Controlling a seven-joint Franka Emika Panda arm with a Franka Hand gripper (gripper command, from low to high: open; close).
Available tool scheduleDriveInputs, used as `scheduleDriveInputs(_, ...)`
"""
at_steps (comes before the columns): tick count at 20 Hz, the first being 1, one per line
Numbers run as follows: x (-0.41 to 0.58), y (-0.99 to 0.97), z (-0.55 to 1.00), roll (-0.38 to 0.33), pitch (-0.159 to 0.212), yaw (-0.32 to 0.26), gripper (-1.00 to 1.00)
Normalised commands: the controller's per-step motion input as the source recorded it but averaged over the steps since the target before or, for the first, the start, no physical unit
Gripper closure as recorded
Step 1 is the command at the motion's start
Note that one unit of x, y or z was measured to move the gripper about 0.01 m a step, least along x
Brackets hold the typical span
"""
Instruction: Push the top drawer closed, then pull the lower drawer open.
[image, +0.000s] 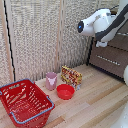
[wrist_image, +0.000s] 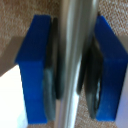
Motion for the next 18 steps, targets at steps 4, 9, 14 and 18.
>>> scheduleDriveInputs(4, 0.0, -0.14, 0.1, -0.01, 0.0, 0.024, -1.0)
scheduleDriveInputs(9, 0.0, 0.27, 0.02, 0.0, 0.0, 0.0, -1.0)
scheduleDriveInputs(14, -0.002, 0.4, -0.03, -0.006, -0.011, -0.009, -1.0)
scheduleDriveInputs(18, -0.026, 0.39, -0.16, -0.002, -0.034, -0.006, -1.0)
